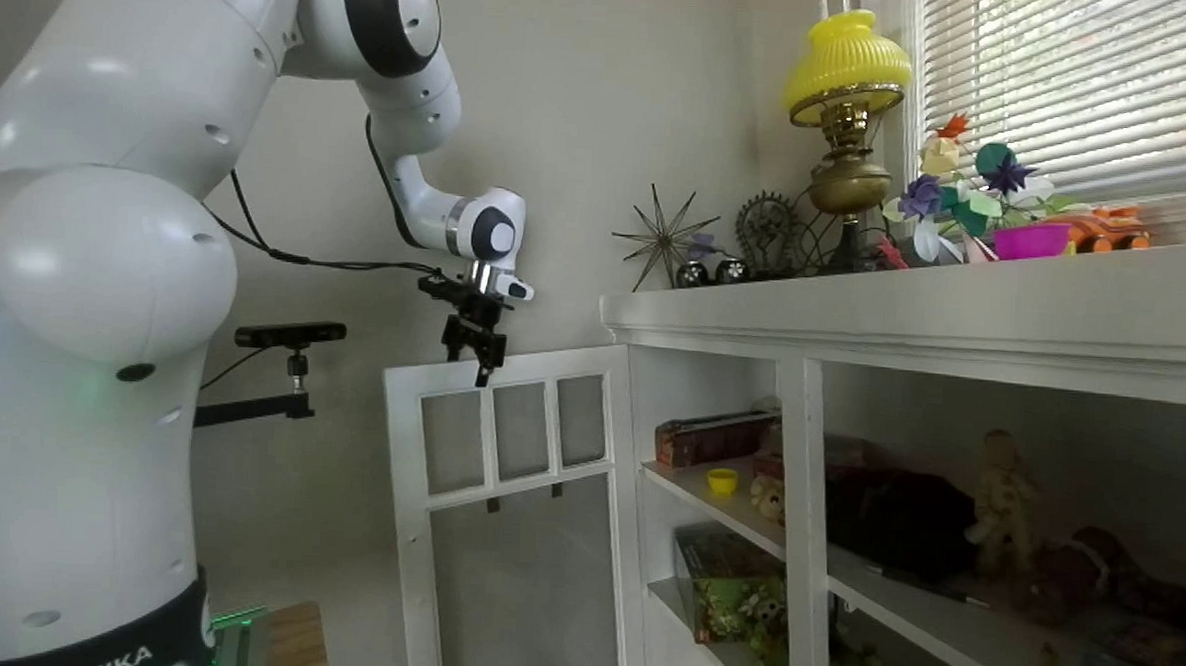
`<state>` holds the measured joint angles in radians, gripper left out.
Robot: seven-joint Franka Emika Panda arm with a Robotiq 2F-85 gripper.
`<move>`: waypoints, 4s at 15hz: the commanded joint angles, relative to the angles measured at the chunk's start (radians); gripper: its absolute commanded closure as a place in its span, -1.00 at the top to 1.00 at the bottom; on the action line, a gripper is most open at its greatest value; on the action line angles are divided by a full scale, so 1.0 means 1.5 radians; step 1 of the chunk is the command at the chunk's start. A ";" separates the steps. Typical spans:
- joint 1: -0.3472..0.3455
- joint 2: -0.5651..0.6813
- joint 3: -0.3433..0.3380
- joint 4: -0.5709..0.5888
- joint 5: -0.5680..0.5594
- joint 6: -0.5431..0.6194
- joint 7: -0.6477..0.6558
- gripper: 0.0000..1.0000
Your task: Close the cabinet door
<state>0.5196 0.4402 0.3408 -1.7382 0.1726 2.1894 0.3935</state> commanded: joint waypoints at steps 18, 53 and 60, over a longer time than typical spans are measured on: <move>-0.009 -0.093 -0.029 -0.012 -0.131 -0.148 0.004 1.00; -0.004 -0.069 -0.033 -0.041 -0.156 -0.159 0.004 1.00; -0.016 -0.099 -0.053 -0.074 -0.187 -0.166 0.013 1.00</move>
<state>0.5072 0.3445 0.2696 -1.7999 -0.0632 1.9531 0.3950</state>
